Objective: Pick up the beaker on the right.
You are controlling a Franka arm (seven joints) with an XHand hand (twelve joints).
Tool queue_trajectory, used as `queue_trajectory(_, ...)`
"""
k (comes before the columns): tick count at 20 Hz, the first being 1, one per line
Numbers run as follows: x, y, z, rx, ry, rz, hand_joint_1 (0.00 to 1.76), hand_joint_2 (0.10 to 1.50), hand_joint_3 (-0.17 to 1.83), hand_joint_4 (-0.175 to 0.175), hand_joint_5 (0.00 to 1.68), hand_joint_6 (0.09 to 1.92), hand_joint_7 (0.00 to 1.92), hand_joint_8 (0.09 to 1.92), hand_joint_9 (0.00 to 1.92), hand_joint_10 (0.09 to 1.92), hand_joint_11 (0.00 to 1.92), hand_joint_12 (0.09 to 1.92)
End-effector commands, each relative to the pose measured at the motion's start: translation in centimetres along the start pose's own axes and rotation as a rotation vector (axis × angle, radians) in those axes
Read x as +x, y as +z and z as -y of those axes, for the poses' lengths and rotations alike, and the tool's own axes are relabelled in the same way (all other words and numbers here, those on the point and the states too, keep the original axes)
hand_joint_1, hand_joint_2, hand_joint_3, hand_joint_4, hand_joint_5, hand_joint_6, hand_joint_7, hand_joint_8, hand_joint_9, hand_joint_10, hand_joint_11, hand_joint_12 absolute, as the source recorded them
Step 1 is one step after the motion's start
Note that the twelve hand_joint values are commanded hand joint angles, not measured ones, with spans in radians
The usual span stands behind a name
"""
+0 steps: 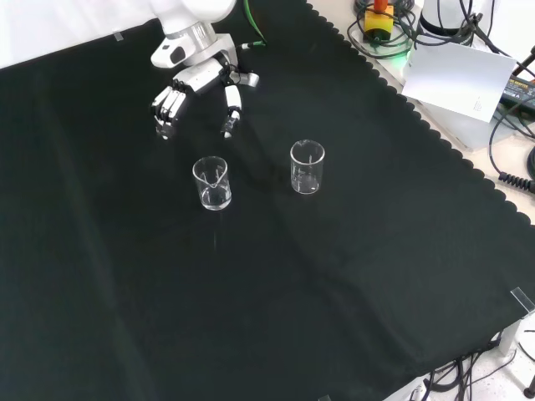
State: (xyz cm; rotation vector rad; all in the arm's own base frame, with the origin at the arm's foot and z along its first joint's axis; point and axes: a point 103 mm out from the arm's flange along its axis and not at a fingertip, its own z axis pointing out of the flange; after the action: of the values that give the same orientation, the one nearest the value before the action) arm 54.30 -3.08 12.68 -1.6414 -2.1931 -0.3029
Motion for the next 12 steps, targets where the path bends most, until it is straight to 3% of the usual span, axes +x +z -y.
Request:
queue_trajectory(1,-0.7,1.3,-0.6,-0.013,-0.107,-0.163,0.83,0.55,0.63,-0.026,0.44,0.09,0.31,0.64,0.48,0.62,0.13,1.37)
queue_trajectory(12,-2.4,3.4,-1.1,0.016,-0.086,-0.257,0.85,0.53,0.66,-0.032,0.47,0.09,0.34,0.66,0.52,0.60,0.14,1.37)
